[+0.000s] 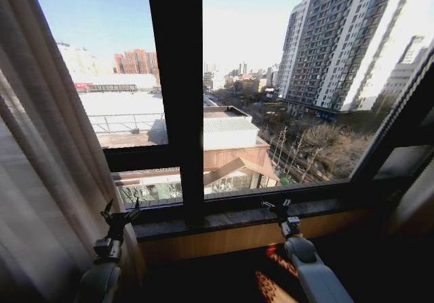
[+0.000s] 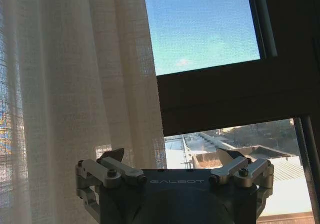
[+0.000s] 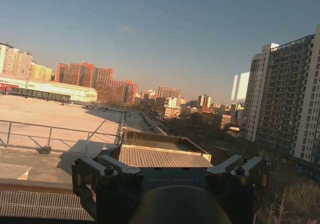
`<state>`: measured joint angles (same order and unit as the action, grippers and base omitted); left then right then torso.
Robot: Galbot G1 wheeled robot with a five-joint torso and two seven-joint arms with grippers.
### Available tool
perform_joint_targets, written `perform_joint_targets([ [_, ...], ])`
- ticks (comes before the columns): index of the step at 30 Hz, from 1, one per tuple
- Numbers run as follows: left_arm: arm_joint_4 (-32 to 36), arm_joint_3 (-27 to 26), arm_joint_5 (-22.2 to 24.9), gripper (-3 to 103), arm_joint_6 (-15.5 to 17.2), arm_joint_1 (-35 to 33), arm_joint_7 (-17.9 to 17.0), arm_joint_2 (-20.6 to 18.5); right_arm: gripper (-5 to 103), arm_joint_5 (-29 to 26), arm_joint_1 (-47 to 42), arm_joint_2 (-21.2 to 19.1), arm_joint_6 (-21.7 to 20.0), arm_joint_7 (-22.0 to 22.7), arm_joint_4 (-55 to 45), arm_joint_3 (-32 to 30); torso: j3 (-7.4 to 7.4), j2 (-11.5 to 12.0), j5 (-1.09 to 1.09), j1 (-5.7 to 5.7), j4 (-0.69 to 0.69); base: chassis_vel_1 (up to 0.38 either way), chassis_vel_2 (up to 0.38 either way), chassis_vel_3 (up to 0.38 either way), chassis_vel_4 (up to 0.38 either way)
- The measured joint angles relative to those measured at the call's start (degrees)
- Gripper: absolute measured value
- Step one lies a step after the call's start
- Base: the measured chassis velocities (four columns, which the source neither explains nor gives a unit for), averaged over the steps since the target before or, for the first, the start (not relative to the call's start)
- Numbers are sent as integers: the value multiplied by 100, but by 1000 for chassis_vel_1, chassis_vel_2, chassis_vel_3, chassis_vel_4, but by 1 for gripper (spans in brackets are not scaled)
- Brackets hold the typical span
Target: Open the curtains by pulling them apart, changing their state from closed to fully open.
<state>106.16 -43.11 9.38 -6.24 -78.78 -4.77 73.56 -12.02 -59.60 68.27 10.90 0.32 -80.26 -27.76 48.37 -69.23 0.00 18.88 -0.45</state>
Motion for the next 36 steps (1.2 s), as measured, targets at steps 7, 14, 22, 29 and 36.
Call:
perform_joint_targets([
  [7, -474, -74, 113, 100, -20, 158, -222, -224, 100, 0, 0, 0, 0, 0, 0, 0, 1, 0, -1, 0, 0, 0, 0, 0, 0],
  [14, -1338, 110, 356, 100, -69, 812, -98, -528, 100, 0, 0, 0, 0, 0, 0, 0, 1, 1, -1, 0, -1, 0, 0, 0, 0],
  [22, -2122, 316, 716, 100, -349, 1489, 296, -760, 100, 0, 0, 0, 0, 0, 0, 0, 1, 1, -1, 1, -1, 0, 0, 0, 0],
  [29, -2263, 289, 799, 90, -472, 1587, 459, -783, 100, 0, 0, 0, 0, 0, 0, 0, 1, 1, 0, 1, -1, 0, 0, 0, 0],
  [36, -2239, 219, 1054, 63, -446, 1428, 294, -740, 100, 0, 0, 0, 0, 0, 0, 0, 1, 1, 0, 1, 0, 0, 0, 0, 0],
])
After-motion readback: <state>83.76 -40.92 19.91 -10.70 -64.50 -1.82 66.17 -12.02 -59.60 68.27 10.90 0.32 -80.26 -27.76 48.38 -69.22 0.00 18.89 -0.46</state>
